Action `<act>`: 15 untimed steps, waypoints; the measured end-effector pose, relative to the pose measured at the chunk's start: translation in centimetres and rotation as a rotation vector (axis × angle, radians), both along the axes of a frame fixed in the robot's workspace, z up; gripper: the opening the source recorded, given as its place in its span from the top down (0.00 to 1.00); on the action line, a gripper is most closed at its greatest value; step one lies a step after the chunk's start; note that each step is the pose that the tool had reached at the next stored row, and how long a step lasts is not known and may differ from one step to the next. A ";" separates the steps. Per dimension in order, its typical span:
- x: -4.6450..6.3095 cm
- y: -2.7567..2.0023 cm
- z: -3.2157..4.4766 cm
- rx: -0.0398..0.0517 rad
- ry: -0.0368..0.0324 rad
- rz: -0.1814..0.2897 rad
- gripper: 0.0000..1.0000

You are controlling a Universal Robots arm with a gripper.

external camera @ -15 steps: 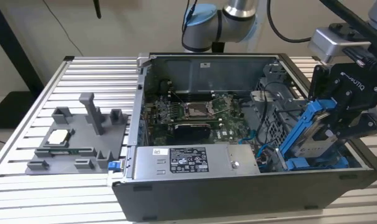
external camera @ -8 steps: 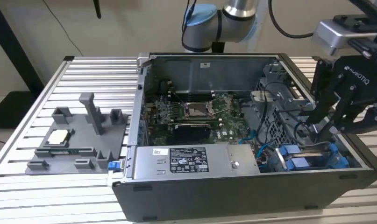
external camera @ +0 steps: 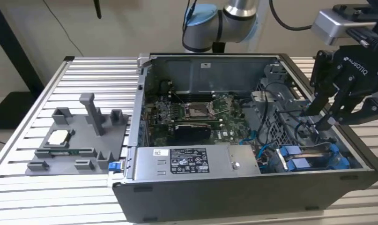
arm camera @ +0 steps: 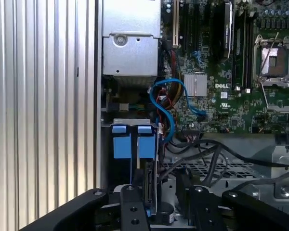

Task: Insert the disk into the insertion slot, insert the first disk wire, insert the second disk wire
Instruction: 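Insert the disk into the insertion slot, then insert the first disk wire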

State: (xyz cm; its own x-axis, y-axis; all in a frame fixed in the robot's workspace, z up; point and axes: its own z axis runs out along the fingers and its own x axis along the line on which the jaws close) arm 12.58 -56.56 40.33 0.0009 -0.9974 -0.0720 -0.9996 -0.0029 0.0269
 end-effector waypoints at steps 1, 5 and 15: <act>0.0 0.13 0.01 0.0113 -0.0012 0.000 0.60; 0.0 0.80 -0.15 0.0473 -0.0060 0.000 0.60; 0.1 1.23 -0.95 0.0663 -0.0276 0.002 0.60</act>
State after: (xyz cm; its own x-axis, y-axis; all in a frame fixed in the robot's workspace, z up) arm 12.71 -55.33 39.38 0.0054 -0.9904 -0.1378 -1.0000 -0.0053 -0.0009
